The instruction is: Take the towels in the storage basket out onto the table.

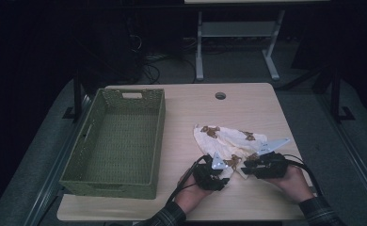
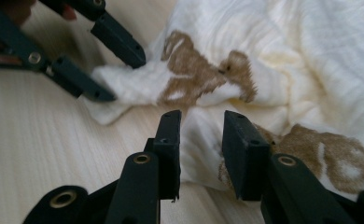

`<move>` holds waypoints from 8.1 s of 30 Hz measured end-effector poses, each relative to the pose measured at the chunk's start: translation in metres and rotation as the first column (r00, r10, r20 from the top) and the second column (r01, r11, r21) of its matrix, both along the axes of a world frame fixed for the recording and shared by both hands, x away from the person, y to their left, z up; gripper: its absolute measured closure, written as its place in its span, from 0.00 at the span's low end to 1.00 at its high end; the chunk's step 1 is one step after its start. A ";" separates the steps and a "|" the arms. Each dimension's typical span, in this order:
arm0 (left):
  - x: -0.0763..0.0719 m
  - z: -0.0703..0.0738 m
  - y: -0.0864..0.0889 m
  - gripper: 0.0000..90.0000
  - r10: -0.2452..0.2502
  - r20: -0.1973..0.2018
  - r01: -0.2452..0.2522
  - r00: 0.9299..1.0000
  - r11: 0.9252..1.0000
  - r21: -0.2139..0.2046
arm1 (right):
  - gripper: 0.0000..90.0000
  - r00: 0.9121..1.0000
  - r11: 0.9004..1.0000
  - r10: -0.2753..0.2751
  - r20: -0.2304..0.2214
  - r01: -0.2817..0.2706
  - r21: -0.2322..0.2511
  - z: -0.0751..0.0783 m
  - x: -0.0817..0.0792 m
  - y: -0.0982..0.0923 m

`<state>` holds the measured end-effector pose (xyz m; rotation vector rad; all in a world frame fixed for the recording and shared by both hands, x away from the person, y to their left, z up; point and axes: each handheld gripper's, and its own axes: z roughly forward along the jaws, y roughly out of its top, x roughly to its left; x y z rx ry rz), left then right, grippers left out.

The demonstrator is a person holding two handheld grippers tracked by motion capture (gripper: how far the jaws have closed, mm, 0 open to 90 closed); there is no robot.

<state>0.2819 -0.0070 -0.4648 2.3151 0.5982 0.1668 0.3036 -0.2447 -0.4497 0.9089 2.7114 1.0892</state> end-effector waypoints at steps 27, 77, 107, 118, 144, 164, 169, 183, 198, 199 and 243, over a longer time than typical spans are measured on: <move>0.028 0.057 0.068 0.94 0.223 0.002 -0.217 0.975 0.954 -0.208 | 0.97 0.977 0.982 -0.170 0.127 0.157 0.107 0.031 0.006 -0.071; 0.047 0.009 0.065 0.63 0.317 -0.035 -0.318 0.948 0.948 -0.025 | 0.89 0.992 0.988 -0.126 0.012 0.127 -0.092 -0.011 0.013 -0.053; 0.034 0.032 0.068 0.96 0.275 -0.060 -0.281 0.959 0.951 -0.127 | 0.96 0.991 0.990 -0.131 0.024 0.132 -0.050 0.003 0.006 -0.064; -0.007 0.041 0.076 0.96 0.225 -0.096 -0.237 0.970 0.961 -0.145 | 0.96 0.990 0.990 -0.141 0.032 0.141 -0.004 0.006 -0.026 -0.081; -0.027 0.034 0.070 0.68 0.195 -0.107 -0.203 0.975 0.976 -0.077 | 0.74 0.987 0.988 -0.155 0.032 0.154 0.029 0.006 -0.048 -0.096; 0.060 0.034 0.055 0.68 0.300 -0.054 -0.304 0.952 0.949 -0.086 | 0.77 0.979 0.979 -0.200 0.052 0.197 0.047 0.012 0.022 -0.088; 0.074 0.031 0.053 0.68 0.319 -0.040 -0.321 0.947 0.944 -0.075 | 0.78 0.977 0.979 -0.204 0.063 0.202 0.038 0.013 0.039 -0.085; 0.128 0.015 0.053 0.67 0.422 0.003 -0.421 0.907 0.906 -0.045 | 0.77 0.966 0.968 -0.251 0.069 0.249 0.036 0.007 0.097 -0.092; 0.164 0.006 0.051 0.68 0.494 0.015 -0.495 0.869 0.868 0.035 | 0.79 0.957 0.956 -0.289 0.023 0.289 -0.038 -0.018 0.120 -0.093; 0.164 0.005 0.051 0.71 0.490 0.021 -0.490 0.871 0.870 0.043 | 0.81 0.958 0.957 -0.287 0.024 0.287 -0.043 -0.017 0.120 -0.093; 0.200 0.029 0.056 0.97 0.538 -0.001 -0.535 0.843 0.838 -0.107 | 0.95 0.933 0.939 -0.343 0.113 0.339 0.047 0.019 0.175 -0.103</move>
